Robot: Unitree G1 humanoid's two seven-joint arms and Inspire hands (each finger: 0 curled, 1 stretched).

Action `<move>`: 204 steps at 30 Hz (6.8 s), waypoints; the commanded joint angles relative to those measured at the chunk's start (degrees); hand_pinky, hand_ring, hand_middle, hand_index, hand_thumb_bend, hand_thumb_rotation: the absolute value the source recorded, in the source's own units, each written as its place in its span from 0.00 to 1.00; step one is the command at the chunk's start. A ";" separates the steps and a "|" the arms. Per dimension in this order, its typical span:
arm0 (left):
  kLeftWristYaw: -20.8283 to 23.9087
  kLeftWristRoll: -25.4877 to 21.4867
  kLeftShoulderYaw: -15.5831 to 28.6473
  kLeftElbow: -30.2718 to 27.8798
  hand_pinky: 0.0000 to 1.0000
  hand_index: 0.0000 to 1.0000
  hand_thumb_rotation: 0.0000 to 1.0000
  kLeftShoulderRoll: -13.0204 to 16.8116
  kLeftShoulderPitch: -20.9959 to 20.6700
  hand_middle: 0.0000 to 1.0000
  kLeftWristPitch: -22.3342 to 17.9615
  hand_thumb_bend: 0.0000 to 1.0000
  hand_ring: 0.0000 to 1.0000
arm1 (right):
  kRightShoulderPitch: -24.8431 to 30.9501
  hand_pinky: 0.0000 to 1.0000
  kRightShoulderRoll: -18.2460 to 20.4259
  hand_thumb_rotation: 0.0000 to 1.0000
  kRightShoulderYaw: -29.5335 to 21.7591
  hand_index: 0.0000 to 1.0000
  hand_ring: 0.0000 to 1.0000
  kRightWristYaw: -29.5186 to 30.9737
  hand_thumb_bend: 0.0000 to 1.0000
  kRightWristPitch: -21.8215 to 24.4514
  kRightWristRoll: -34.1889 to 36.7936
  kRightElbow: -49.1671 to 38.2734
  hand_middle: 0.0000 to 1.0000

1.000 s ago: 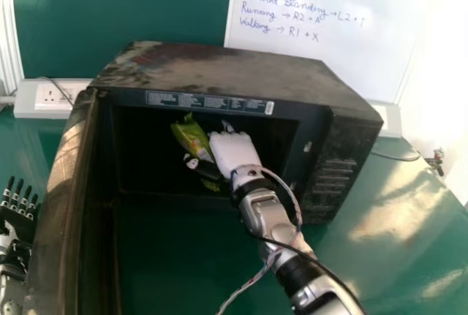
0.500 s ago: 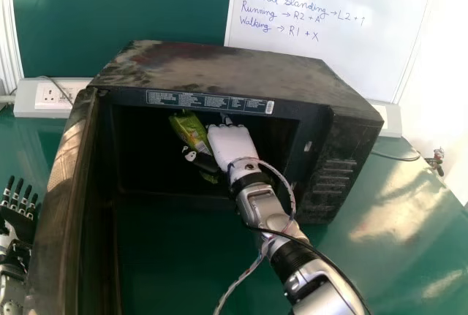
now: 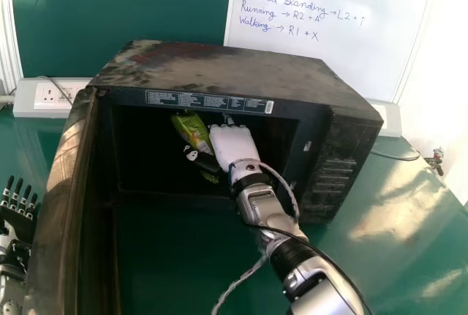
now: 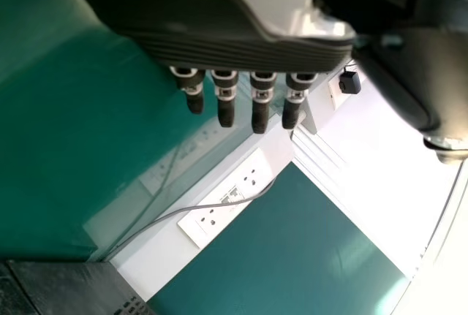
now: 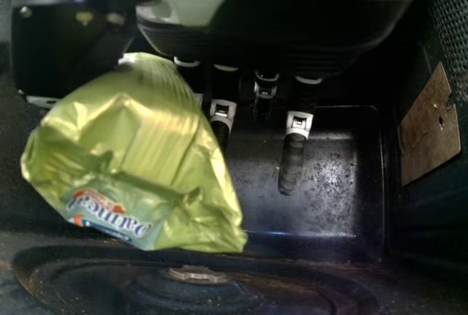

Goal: Put biscuit inside oven

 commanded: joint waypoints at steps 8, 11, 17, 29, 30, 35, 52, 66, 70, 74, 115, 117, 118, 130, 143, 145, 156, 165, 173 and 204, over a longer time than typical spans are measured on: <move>1.00 0.83 -0.48 2.65 0.68 0.55 0.00 -1.15 2.22 0.44 2.21 0.50 0.73 | -0.20 0.66 0.65 0.25 0.37 0.79 0.76 4.20 0.79 4.20 1.17 -3.12 0.82; 1.22 0.87 -0.51 2.44 0.67 0.55 0.00 -1.27 2.26 0.44 2.23 0.50 0.72 | 0.67 0.69 0.26 0.31 0.60 0.82 0.79 5.82 0.81 5.60 1.05 -5.09 0.86; 0.94 0.99 -0.65 2.26 0.66 0.56 0.00 -1.29 2.40 0.45 2.14 0.50 0.72 | 3.67 0.73 -0.77 0.38 0.09 0.85 0.82 8.55 0.83 7.23 1.61 -10.51 0.88; 0.90 1.01 -0.55 2.75 0.68 0.55 0.00 -1.22 2.09 0.44 2.00 0.50 0.73 | 13.28 0.75 -5.72 0.60 -0.08 0.90 0.85 15.35 0.82 10.25 -0.06 -28.50 0.90; 0.77 1.04 -0.54 2.89 0.69 0.55 0.00 -1.18 2.05 0.44 1.92 0.50 0.73 | 14.03 0.75 -6.20 0.62 0.00 0.91 0.84 15.85 0.82 10.43 -0.46 -29.83 0.90; 0.82 1.29 -0.52 3.29 0.68 0.55 0.00 -1.07 1.89 0.44 1.67 0.50 0.74 | 17.50 0.81 -8.17 0.69 -0.78 0.93 0.85 19.77 0.81 11.25 -0.71 -36.08 0.91; 0.72 1.32 -0.60 4.24 0.69 0.55 0.00 -1.06 1.04 0.44 1.38 0.50 0.73 | 30.89 0.79 -14.54 0.65 -6.00 0.88 0.84 19.65 0.87 6.92 -0.81 -53.84 0.86; 1.09 1.50 -0.60 4.29 0.69 0.55 0.00 -0.90 0.69 0.44 1.59 0.50 0.72 | 45.86 0.80 -17.09 0.60 -13.51 0.90 0.84 12.12 0.90 -3.83 4.33 -64.53 0.87; 0.42 1.62 -0.63 4.58 0.70 0.55 0.00 -0.87 0.76 0.44 1.13 0.50 0.73 | 48.19 0.82 -17.44 0.60 -15.41 0.90 0.85 8.77 0.89 -9.98 7.12 -61.49 0.87; 0.44 1.27 -0.49 4.32 0.70 0.55 0.00 -1.02 0.92 0.44 1.24 0.50 0.73 | 49.82 0.78 -17.89 0.64 -16.98 0.91 0.83 5.20 0.87 -16.15 9.20 -58.00 0.85; 1.28 1.42 -0.39 4.14 0.68 0.55 0.00 -0.41 0.82 0.44 1.93 0.50 0.73 | 49.49 0.48 -18.19 0.73 -33.80 0.74 0.55 20.98 0.90 -51.57 43.29 -26.63 0.60; 1.17 1.55 -0.43 4.07 0.69 0.55 0.00 -0.42 0.91 0.44 1.80 0.50 0.73 | 49.09 0.44 -18.12 0.73 -34.32 0.75 0.51 21.12 0.88 -52.35 43.47 -25.01 0.59; 0.98 1.55 -0.45 4.07 0.70 0.55 0.00 -0.41 0.97 0.44 1.72 0.50 0.73 | 48.92 0.43 -18.04 0.72 -34.59 0.74 0.50 21.11 0.87 -52.64 43.58 -24.26 0.58; 1.35 1.40 -0.47 3.32 0.68 0.55 0.00 -0.47 1.37 0.44 2.13 0.50 0.73 | 46.64 0.38 -14.32 0.75 -39.44 0.68 0.43 14.59 0.75 -52.68 42.89 -16.61 0.49; 0.67 1.19 -0.60 3.83 0.68 0.55 0.00 -0.15 1.37 0.44 1.78 0.50 0.74 | 43.94 0.31 -9.33 0.82 -42.89 0.63 0.35 8.10 0.68 -48.49 46.15 -10.80 0.43; 0.97 1.25 -0.71 3.48 0.67 0.55 0.00 -0.19 1.46 0.44 1.90 0.50 0.74 | 43.55 0.31 -9.38 0.82 -43.07 0.62 0.35 8.98 0.66 -48.55 46.86 -9.71 0.43; -8.83 -0.38 -0.08 6.68 0.67 0.55 0.00 -0.01 1.17 0.45 -3.37 0.50 0.73 | 42.51 0.29 -9.04 0.82 -43.41 0.52 0.33 10.73 0.57 -49.68 47.78 -7.20 0.42; -47.91 -8.70 1.28 14.90 0.03 0.53 0.00 4.32 0.57 0.45 -7.05 0.50 0.29 | 42.46 0.29 -8.74 0.85 -43.38 0.52 0.33 10.70 0.62 -48.84 47.40 -7.75 0.41; -56.25 -21.43 2.22 7.97 0.00 0.51 0.00 5.09 1.22 0.46 8.29 0.50 0.09 | 42.29 0.29 -8.42 0.84 -43.55 0.52 0.34 12.80 0.60 -49.18 48.60 -7.55 0.41; -85.66 -8.30 -6.71 12.34 0.00 0.47 0.07 10.18 -3.98 0.26 -0.28 0.49 0.15 | 42.79 0.30 -8.13 0.82 -43.22 0.52 0.34 13.44 0.56 -48.71 48.29 -8.44 0.41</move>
